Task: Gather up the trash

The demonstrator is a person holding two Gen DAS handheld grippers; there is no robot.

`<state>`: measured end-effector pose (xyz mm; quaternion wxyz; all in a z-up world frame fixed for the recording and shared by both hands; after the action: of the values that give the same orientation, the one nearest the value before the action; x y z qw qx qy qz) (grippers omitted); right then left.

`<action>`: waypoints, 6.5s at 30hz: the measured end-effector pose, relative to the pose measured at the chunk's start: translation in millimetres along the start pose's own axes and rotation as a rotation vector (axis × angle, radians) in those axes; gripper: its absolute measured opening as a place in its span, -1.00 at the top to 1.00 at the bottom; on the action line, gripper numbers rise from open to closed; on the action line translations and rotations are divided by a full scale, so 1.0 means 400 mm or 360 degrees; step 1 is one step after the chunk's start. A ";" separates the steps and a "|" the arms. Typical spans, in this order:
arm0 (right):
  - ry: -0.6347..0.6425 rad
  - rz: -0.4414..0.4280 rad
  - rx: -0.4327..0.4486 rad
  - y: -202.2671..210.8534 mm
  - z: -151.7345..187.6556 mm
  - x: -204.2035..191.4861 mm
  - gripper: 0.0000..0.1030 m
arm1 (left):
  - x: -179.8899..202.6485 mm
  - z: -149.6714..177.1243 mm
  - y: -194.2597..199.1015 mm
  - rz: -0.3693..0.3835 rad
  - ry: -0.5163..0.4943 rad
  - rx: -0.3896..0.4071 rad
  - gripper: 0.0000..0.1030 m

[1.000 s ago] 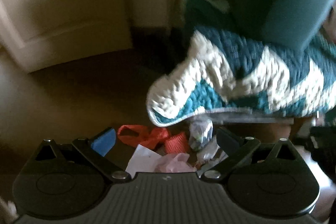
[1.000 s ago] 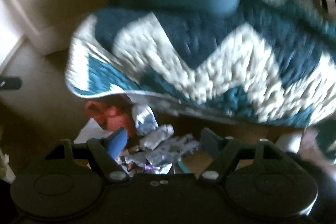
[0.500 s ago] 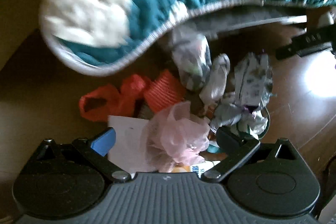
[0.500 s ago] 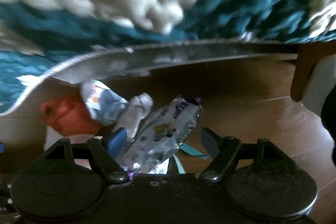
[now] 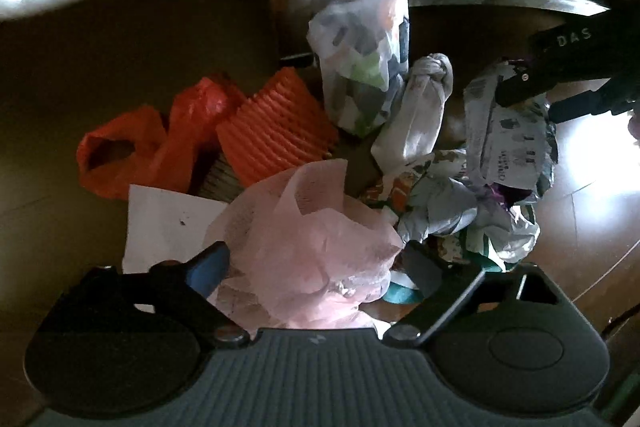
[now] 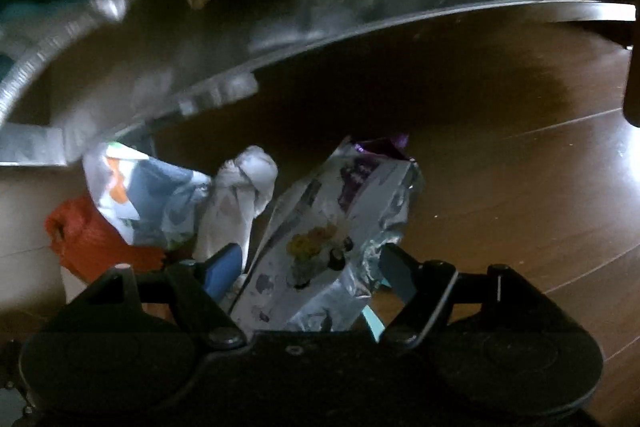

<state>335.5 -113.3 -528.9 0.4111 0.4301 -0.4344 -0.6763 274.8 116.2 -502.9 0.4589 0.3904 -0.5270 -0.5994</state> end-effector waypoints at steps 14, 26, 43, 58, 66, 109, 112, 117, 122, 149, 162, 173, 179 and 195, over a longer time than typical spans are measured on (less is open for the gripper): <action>0.0013 -0.0089 0.0014 -0.018 -0.011 0.015 -0.34 | 0.019 -0.009 -0.053 0.0082 0.0022 -0.0068 0.40; 0.0212 0.0073 0.0064 0.006 0.010 0.013 1.00 | 0.014 -0.005 -0.039 0.0090 0.0071 -0.0017 0.83; 0.0072 -0.0129 -0.0184 -0.010 -0.008 0.048 0.27 | 0.006 0.007 -0.019 0.0163 0.0095 0.0017 0.84; 0.0006 -0.0193 -0.0136 -0.084 -0.057 -0.014 0.86 | 0.003 -0.004 -0.049 0.0208 0.0119 0.0002 0.84; 0.0260 -0.0070 0.0042 -0.006 0.015 -0.055 1.00 | -0.006 0.001 -0.025 0.0217 0.0120 0.0023 0.84; 0.1272 0.0336 0.0195 0.104 0.125 -0.177 0.29 | 0.017 0.084 0.669 0.0316 0.0588 0.0640 0.84; 0.1296 0.0411 0.0160 0.024 0.089 -0.197 0.28 | 0.004 0.069 0.653 0.0285 0.0594 0.0630 0.84; 0.1354 0.0623 0.0160 -0.084 0.070 -0.214 0.27 | 0.003 0.051 0.627 0.0355 0.0581 0.0580 0.84; 0.1315 0.0762 0.0100 -0.155 0.060 -0.201 0.27 | 0.004 0.046 0.615 0.0357 0.0582 0.0559 0.84; 0.1381 0.0498 0.0540 0.278 0.291 -0.155 1.00 | 0.003 0.082 0.690 0.0265 0.0648 0.0702 0.84; 0.1500 0.0245 0.0742 0.625 0.445 -0.162 0.95 | 0.023 0.125 0.756 0.0171 0.0678 0.0879 0.84; 0.1443 -0.0351 0.0908 0.802 0.501 -0.162 -0.06 | 0.007 0.132 0.757 0.0152 0.0683 0.0876 0.84; 0.1459 -0.0366 0.0811 0.724 0.493 -0.141 -0.07 | 0.011 0.137 0.760 0.0157 0.0661 0.0888 0.84; 0.1401 0.0177 0.0616 0.274 0.248 -0.103 -0.08 | 0.002 0.108 0.747 0.0268 0.0654 0.0844 0.84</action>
<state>274.3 -82.8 -391.6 0.5038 0.7201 -0.3593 -0.3139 274.8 120.5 -201.0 0.4860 0.5637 -0.5913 -0.3106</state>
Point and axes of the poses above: each gripper's, at about its wrist camera, not at the fingertips, and y roughly against the way its jaws point, x to its right, z to its underside, the point moved 3 cm from there along -y, roughly the way its jaws point, and after that the axes turned 13 degrees about -x, right-handed, at the moved point
